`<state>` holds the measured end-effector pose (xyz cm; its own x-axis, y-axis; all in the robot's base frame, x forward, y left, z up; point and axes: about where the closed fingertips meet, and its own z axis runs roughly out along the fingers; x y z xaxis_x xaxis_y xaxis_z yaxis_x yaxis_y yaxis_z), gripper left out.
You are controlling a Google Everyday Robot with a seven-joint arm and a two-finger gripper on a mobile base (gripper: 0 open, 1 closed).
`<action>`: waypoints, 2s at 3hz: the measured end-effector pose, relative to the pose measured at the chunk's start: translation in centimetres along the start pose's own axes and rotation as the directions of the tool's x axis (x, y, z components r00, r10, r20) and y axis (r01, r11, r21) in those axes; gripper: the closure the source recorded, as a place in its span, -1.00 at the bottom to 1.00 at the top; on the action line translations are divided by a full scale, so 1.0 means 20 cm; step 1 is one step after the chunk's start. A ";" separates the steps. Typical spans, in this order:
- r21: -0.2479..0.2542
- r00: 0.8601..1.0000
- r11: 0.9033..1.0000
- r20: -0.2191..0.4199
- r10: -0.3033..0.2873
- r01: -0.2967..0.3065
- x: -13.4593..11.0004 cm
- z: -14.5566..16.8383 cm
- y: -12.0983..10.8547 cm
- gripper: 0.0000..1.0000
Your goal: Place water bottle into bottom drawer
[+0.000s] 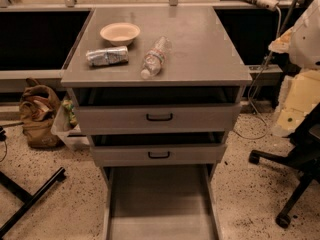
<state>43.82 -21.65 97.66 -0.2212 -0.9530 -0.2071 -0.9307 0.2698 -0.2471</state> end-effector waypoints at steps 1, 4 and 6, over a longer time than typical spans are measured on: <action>0.000 1.000 1.000 0.000 0.000 0.000 0.00 0.00 0.00 -1.00; 0.066 0.966 0.968 0.079 -0.245 0.241 -0.32 0.15 -0.43 -1.00; 0.049 0.876 0.895 0.185 -0.445 0.444 -0.53 0.39 -0.60 -1.00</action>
Offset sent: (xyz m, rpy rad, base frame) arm 0.0437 0.0072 0.0058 -0.0518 -0.0558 0.0687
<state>59.58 -13.75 95.43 0.2747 -0.9293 -0.2468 -0.9164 -0.1753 -0.3597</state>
